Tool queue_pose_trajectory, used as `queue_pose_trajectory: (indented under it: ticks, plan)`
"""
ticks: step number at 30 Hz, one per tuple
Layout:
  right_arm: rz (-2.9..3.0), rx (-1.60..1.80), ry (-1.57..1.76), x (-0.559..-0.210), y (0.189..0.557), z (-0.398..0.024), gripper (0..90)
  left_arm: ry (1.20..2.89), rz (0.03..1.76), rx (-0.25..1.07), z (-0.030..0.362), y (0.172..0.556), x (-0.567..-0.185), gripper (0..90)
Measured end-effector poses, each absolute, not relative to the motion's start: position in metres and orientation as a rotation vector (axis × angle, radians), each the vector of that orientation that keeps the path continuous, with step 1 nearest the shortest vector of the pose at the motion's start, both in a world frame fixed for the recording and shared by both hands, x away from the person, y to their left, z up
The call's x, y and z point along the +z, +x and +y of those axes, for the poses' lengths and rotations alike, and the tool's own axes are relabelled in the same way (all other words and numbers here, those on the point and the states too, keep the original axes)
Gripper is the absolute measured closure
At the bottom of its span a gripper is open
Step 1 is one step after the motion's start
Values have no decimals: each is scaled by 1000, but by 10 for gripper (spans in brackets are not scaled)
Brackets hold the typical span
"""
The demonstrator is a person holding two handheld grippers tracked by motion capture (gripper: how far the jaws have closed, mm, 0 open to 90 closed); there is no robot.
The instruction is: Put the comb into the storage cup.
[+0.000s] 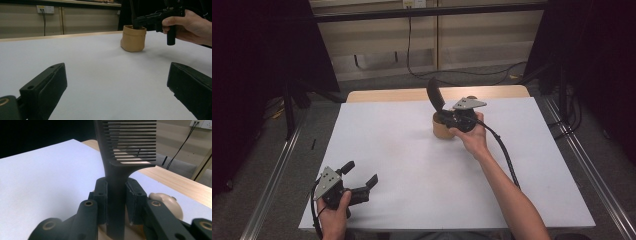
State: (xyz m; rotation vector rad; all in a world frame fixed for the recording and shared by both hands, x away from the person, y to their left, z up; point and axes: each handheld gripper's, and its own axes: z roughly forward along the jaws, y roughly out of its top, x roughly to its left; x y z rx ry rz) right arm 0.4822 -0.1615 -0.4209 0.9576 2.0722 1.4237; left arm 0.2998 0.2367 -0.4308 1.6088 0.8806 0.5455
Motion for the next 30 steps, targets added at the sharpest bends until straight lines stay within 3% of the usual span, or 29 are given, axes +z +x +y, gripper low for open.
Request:
queue_pose_trajectory:
  ticks: [12,20,22,30]
  plan:
    - [2066,1435,989,-422,482,-161,698,1612,881,546,237,300,-431,28]
    - [2048,1443,1005,-424,478,-162,634,1611,882,545,237,300,-431,28]
    - [2041,1465,1017,-423,474,-163,552,1610,881,546,237,300,-431,28]
    - [2002,1482,1012,-415,468,-164,454,1613,881,547,237,300,-431,29]
